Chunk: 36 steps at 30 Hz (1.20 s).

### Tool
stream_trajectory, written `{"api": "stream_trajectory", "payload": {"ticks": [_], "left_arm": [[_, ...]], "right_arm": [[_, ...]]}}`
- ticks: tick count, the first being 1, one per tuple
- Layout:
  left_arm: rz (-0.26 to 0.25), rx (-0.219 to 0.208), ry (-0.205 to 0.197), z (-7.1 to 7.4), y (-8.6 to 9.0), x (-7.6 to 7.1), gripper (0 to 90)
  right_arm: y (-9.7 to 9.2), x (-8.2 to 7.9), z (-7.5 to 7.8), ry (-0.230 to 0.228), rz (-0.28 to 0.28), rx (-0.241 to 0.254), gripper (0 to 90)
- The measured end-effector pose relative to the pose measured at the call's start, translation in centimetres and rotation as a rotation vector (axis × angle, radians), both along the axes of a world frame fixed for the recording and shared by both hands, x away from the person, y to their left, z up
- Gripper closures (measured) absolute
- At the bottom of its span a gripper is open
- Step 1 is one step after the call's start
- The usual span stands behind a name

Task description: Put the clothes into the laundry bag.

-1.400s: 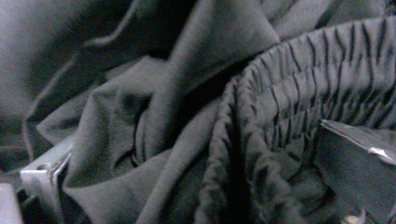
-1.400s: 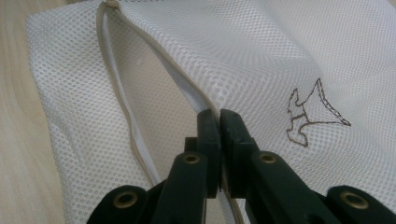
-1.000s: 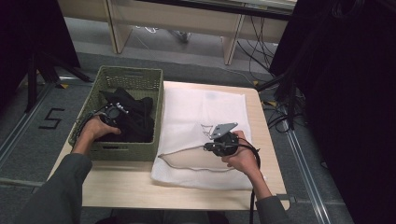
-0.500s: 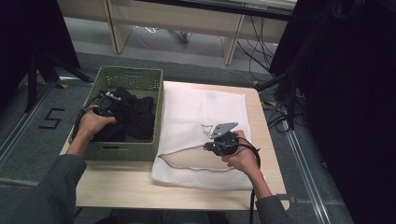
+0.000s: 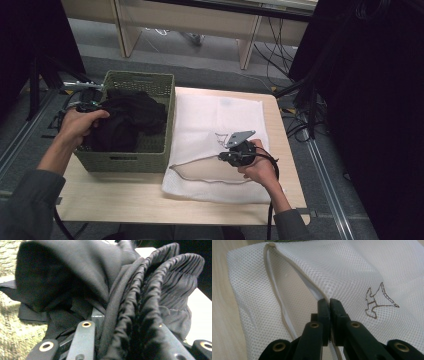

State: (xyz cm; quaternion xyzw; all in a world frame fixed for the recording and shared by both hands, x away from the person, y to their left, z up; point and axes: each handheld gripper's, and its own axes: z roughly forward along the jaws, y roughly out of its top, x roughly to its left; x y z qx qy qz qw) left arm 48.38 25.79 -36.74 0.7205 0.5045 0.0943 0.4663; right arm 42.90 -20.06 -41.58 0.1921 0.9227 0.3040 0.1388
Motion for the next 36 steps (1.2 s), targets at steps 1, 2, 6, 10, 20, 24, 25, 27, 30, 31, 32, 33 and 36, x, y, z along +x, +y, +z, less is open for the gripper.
{"api": "stream_trajectory", "payload": {"ticks": [1,2,6,10,20,24,25,27,30,31,32,33,36], "left_arm": [[-0.005,-0.016,-0.008,0.3,0.1,-0.4,70.4],[-0.009,-0.026,-0.014,0.5,0.1,-0.7,70.4],[-0.032,-0.095,-0.041,2.1,0.3,-2.6,70.4],[-0.053,-0.118,-0.07,3.0,0.2,-3.8,70.4],[-0.124,-0.169,-0.123,5.0,-0.4,-7.5,70.3],[-0.163,-0.207,-0.139,5.8,-0.7,-9.1,70.2],[-0.168,-0.205,-0.143,6.0,-0.8,-9.5,70.2],[-0.185,-0.203,-0.149,6.4,-1.0,-10.2,70.2],[-0.205,-0.216,-0.162,7.1,-1.3,-11.2,70.2],[-0.216,-0.217,-0.167,7.4,-1.5,-11.5,70.2],[-0.216,-0.217,-0.167,7.4,-1.5,-11.5,70.2],[-0.226,-0.217,-0.175,7.7,-1.8,-12.0,70.2],[-0.266,-0.217,-0.185,8.7,-2.7,-13.3,70.1]], "right_arm": [[0.0,0.0,0.0,0.001,0.0,-0.001,88.1],[0.0,0.0,0.0,0.001,0.0,-0.001,88.1],[0.0,0.0,0.0,-0.004,0.003,-0.002,88.1],[0.0,0.0,0.1,0.002,-0.002,0.0,88.1],[0.0,0.0,0.0,-0.001,-0.001,-0.005,88.1],[0.0,0.0,0.0,0.005,0.0,-0.002,88.1],[0.0,0.0,0.0,0.005,0.0,-0.002,88.0],[0.0,0.0,0.0,0.005,0.0,-0.001,88.1],[0.0,0.0,0.0,0.001,-0.002,-0.005,88.1],[0.0,0.0,0.0,0.004,0.002,-0.003,88.1],[0.0,0.0,0.0,0.004,0.002,-0.003,88.1],[0.1,0.0,0.0,0.003,0.003,-0.003,88.1],[0.0,0.0,0.0,0.002,0.003,-0.004,88.0]]}}
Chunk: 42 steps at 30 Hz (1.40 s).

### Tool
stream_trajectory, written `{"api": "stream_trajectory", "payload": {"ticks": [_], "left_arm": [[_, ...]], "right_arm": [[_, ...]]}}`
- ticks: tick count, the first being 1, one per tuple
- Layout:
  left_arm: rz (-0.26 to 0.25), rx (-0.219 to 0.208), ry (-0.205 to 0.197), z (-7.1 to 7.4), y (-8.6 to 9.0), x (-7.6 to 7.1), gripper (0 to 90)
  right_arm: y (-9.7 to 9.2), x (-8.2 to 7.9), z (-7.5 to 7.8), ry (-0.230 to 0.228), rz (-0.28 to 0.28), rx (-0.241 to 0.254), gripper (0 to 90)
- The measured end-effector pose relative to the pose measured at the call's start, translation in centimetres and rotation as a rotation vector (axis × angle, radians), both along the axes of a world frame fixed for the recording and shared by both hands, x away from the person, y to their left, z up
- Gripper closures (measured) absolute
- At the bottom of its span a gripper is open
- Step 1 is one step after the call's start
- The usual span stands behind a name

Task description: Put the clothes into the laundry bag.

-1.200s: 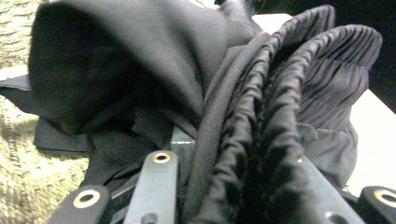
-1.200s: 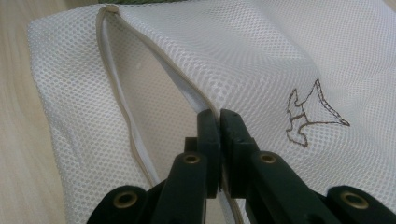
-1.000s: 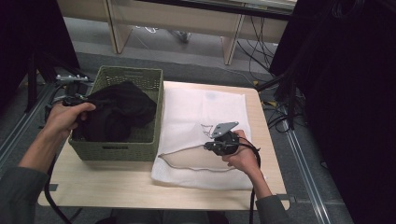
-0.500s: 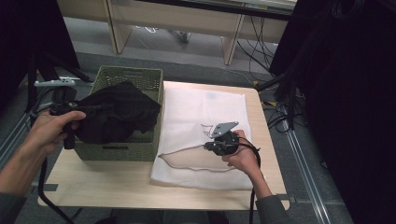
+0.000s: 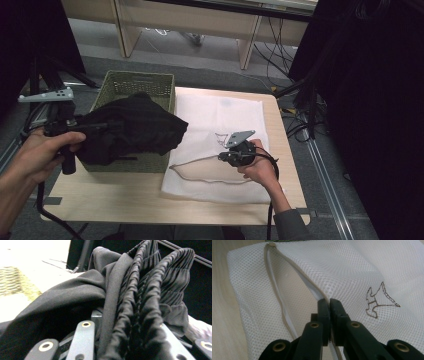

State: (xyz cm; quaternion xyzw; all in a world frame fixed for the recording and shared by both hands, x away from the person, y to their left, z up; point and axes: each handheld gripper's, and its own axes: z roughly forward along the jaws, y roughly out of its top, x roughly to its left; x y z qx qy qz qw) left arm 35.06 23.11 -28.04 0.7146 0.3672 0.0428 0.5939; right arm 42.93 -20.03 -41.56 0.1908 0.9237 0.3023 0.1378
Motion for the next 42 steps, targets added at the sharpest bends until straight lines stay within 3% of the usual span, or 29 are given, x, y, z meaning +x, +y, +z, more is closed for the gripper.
{"api": "stream_trajectory", "payload": {"ticks": [6,10,11,12,13,15,18,20,21,23,24,25,26,27,28,30,31,32,33,38,39,42], "left_arm": [[-0.051,0.004,-0.026,1.4,-1.4,-1.9,70.1],[-0.109,0.002,-0.04,2.2,-3.1,-3.6,70.1],[-0.146,0.009,-0.04,2.3,-4.1,-4.3,70.0],[-0.146,0.009,-0.04,2.3,-4.1,-4.3,69.9],[-0.181,0.018,-0.031,1.8,-5.3,-5.0,69.8],[-0.194,0.022,-0.026,1.4,-6.0,-5.2,69.6],[-0.251,0.032,0.007,-0.6,-8.1,-5.6,69.5],[-0.291,0.052,0.044,-2.8,-10.0,-5.5,69.2],[-0.291,0.052,0.044,-2.8,-10.0,-5.5,69.1],[-0.312,0.084,0.084,-5.4,-12.0,-4.8,68.9],[-0.312,0.084,0.084,-5.4,-12.0,-4.8,68.7],[-0.309,0.124,0.078,-6.7,-13.1,-4.2,68.6],[-0.309,0.124,0.078,-6.7,-13.1,-4.2,68.4],[-0.309,0.174,0.074,-8.1,-14.5,-3.6,68.2],[-0.309,0.174,0.074,-8.1,-14.5,-3.6,68.1],[-0.298,0.239,0.076,-10.2,-16.5,-2.5,67.7],[-0.29,0.251,0.077,-10.7,-17.0,-2.0,67.7],[-0.29,0.251,0.077,-10.7,-17.0,-2.0,67.5],[-0.263,0.255,0.081,-11.4,-17.9,-1.0,67.4],[-0.211,0.246,0.09,-11.6,-18.8,0.9,66.6],[-0.192,0.275,0.073,-11.8,-19.1,1.7,66.2],[-0.195,0.287,0.109,-12.9,-19.5,2.3,65.6]], "right_arm": [[0.0,0.0,0.0,0.003,-0.002,0.002,88.0],[0.0,0.0,0.1,0.001,0.0,0.005,88.1],[0.0,0.0,0.2,-0.003,0.001,0.008,88.1],[0.0,0.0,0.2,-0.003,0.001,0.008,88.1],[-0.1,-0.1,0.3,-0.004,-0.007,0.013,88.1],[-0.1,0.0,0.4,-0.002,-0.002,0.018,88.1],[-0.3,0.0,0.5,-0.006,-0.004,0.031,88.1],[-0.5,0.0,0.7,-0.005,-0.01,0.039,88.1],[-0.5,0.0,0.7,-0.005,-0.01,0.039,88.1],[-0.5,0.0,0.8,0.002,-0.016,0.045,88.1],[-0.5,-0.1,0.8,0.002,-0.022,0.046,88.1],[-0.5,-0.1,0.9,0.006,-0.025,0.047,88.2],[-0.5,-0.1,0.9,0.006,-0.025,0.047,88.2],[-0.6,0.0,0.9,0.0,-0.019,0.048,88.2],[-0.6,0.0,0.9,0.0,-0.019,0.048,88.2],[-0.7,-0.1,1.1,0.002,-0.028,0.056,88.2],[-0.7,-0.1,1.2,-0.008,-0.02,0.054,88.2],[-0.7,-0.1,1.2,-0.008,-0.02,0.054,88.2],[-0.7,-0.2,1.5,-0.017,-0.02,0.058,88.2],[-0.8,-0.4,2.0,-0.018,-0.034,0.069,88.2],[-0.8,-0.4,2.3,-0.028,-0.028,0.074,88.3],[-0.9,-0.5,2.4,-0.024,-0.041,0.077,88.3]]}}
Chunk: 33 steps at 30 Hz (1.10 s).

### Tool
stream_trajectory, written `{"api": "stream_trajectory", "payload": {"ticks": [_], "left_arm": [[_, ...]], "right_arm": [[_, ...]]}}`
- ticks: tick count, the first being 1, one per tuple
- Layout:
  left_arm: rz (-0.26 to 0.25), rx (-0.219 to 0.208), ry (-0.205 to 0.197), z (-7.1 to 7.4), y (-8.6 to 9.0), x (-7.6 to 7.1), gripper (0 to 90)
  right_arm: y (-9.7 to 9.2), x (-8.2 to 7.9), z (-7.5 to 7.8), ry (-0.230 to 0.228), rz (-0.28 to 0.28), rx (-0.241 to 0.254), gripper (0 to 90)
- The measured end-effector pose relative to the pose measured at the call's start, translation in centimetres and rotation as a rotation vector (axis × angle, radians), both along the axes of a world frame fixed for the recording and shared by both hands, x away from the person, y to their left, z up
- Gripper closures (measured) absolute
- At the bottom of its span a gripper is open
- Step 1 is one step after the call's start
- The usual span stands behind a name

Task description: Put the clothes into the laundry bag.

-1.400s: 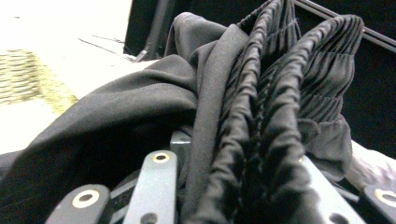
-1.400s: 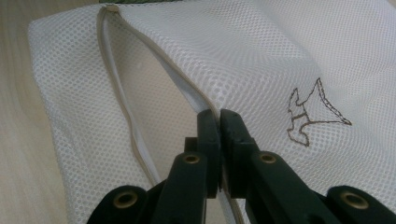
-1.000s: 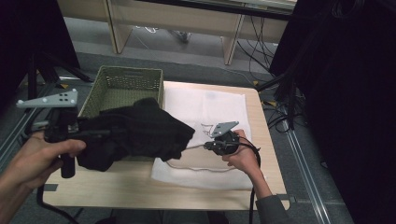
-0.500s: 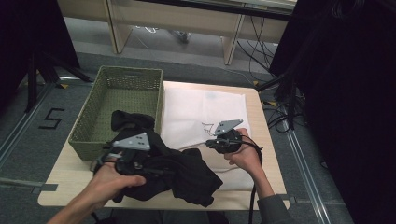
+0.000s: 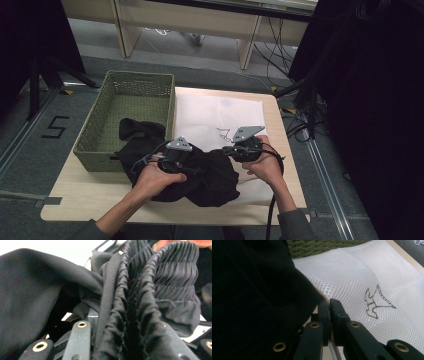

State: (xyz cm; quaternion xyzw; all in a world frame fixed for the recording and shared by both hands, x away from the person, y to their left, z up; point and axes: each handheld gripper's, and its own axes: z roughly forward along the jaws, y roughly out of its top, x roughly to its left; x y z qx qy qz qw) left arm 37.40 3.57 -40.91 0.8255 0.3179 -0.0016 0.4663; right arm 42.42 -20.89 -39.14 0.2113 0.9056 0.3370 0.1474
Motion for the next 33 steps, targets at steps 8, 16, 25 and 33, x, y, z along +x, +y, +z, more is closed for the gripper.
{"api": "stream_trajectory", "payload": {"ticks": [8,16,25,33], "left_arm": [[0.021,0.14,0.047,-6.6,-2.6,0.4,60.1],[0.022,0.173,-0.012,-5.0,-2.9,-0.9,37.1],[-0.056,0.244,-0.107,-3.1,-2.3,-3.3,50.3],[0.033,0.229,-0.121,-3.3,-4.4,0.1,73.2]], "right_arm": [[0.3,0.0,-0.4,-0.002,0.017,-0.023,88.2],[0.1,0.1,-0.6,0.011,0.013,-0.017,88.2],[0.0,0.1,-0.6,0.015,0.013,-0.021,88.2],[0.1,0.0,-0.2,-0.002,0.011,-0.012,88.2]]}}
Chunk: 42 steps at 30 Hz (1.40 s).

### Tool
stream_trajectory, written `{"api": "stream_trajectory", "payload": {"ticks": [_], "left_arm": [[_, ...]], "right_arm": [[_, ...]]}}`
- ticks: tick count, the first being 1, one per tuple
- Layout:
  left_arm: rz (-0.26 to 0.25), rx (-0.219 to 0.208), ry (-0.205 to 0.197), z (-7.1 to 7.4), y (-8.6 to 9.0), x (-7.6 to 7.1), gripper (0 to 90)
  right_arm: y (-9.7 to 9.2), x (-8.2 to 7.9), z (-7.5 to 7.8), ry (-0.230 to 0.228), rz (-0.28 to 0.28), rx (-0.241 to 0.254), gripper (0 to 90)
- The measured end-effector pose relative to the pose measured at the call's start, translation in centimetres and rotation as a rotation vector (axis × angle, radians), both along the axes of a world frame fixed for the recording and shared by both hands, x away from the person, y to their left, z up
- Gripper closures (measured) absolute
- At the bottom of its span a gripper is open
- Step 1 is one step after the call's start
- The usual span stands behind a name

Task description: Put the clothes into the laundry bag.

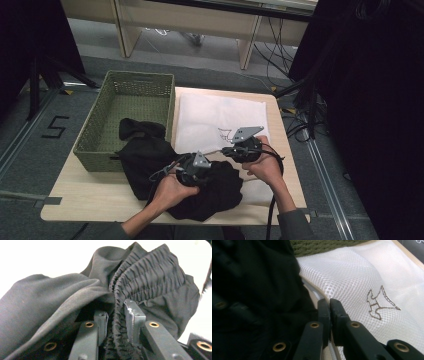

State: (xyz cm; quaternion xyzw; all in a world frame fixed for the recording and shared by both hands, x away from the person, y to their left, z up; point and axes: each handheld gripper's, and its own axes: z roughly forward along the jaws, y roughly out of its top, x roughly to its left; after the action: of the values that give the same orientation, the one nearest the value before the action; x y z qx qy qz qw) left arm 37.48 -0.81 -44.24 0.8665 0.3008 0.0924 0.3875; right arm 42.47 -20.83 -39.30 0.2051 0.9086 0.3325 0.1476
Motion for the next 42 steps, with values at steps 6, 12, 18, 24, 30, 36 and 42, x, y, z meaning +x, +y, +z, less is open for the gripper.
{"api": "stream_trajectory", "payload": {"ticks": [6,12,18,24,30,36,42], "left_arm": [[0.084,-0.004,0.041,-1.5,-1.3,1.6,62.8],[0.044,-0.005,0.04,-0.4,-0.6,0.1,34.0],[0.031,-0.066,0.011,2.6,3.6,-2.5,28.5],[0.176,-0.08,-0.061,5.4,10.6,-1.8,30.1],[0.269,-0.016,-0.022,4.5,15.4,0.9,29.7],[0.253,-0.069,0.029,2.9,17.3,2.0,47.4],[0.216,-0.062,-0.011,3.8,17.0,1.6,69.0]], "right_arm": [[-0.1,-0.1,0.3,-0.003,-0.012,0.007,88.3],[0.0,0.1,-0.6,0.009,0.006,-0.021,88.2],[-0.1,0.1,-0.8,0.015,0.003,-0.021,88.2],[0.0,0.1,-0.8,0.013,0.008,-0.028,88.2],[0.1,0.1,-0.9,0.021,0.007,-0.031,88.2],[0.0,0.1,-0.9,0.024,0.009,-0.03,88.2],[0.0,0.1,-0.9,0.024,0.008,-0.03,88.2]]}}
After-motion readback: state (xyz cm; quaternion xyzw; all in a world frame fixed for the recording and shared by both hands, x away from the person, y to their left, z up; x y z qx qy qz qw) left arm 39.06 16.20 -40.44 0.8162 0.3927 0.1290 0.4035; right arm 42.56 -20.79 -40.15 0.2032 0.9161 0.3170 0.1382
